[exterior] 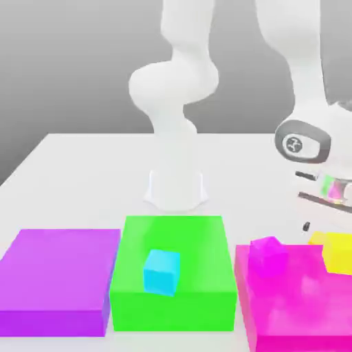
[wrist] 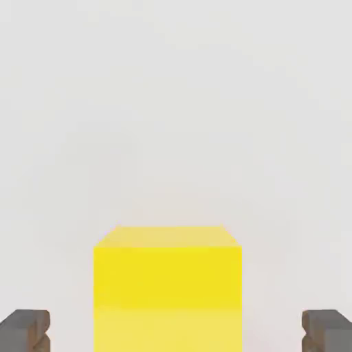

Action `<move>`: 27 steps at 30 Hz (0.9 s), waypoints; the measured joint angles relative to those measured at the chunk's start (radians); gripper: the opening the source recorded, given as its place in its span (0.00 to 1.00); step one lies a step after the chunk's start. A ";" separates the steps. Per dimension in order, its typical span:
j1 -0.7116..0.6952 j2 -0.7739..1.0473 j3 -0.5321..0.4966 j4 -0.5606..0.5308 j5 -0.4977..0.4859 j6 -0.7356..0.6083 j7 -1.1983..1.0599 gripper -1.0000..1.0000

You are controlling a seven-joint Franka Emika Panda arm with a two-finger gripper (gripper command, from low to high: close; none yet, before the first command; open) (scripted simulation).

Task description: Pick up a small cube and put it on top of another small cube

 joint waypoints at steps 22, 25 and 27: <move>0.002 -0.163 0.019 0.235 -0.189 -0.399 -0.205 0.00; -0.058 -0.208 -0.055 0.241 -0.210 -0.450 -0.146 0.00; -0.125 -0.244 -0.100 0.229 -0.202 -0.475 -0.097 0.00</move>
